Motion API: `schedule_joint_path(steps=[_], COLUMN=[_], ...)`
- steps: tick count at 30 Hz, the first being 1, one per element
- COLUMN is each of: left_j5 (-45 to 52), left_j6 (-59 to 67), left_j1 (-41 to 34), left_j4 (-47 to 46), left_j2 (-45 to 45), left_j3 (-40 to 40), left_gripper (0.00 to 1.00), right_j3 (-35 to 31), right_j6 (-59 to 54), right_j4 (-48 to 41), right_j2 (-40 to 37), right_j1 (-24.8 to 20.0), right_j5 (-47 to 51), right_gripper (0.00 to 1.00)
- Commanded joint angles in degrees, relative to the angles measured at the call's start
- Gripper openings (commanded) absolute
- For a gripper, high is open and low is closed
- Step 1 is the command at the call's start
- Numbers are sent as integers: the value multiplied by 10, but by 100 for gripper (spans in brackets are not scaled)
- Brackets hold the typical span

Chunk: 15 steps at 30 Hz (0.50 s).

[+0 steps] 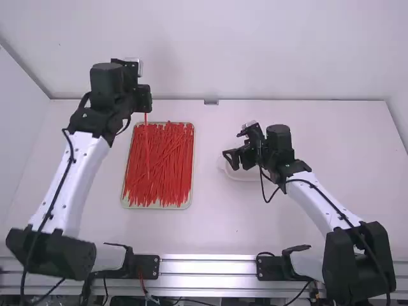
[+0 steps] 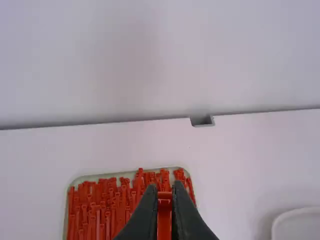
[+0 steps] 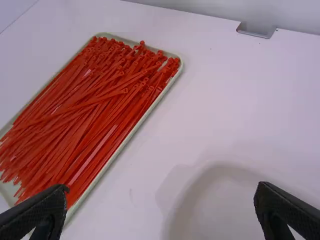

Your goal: Fasten the cable tie

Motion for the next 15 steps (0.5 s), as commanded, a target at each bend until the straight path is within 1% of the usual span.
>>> schedule_joint_path(steps=[1, 6, 7, 9, 11, 15], left_j5=[-4, -4, -3, -2, -1, 60], left_j6=[5, -14, -15, -34, -44, -50], left_j1=[0, 0, 0, -1, -1, 0], left_j4=[14, 78, 80, 123, 144, 230], left_j2=[-52, -139, -142, -186, -202, -237], left_j3=[-46, -153, -157, -221, -249, -344], left_gripper=[2, 2, 2, 2, 2, 2], right_j3=[15, 15, 15, 15, 15, 15], right_j6=[0, 2, 2, 2, 1, 1], right_j4=[2, 1, 2, 1, 1, 12], right_j2=[3, 3, 3, 3, 3, 3], right_j1=[1, 0, 0, 1, 1, 6], right_j5=[-3, -22, -23, -33, -36, -61], right_gripper=[100, 100, 100, 100, 100, 100])
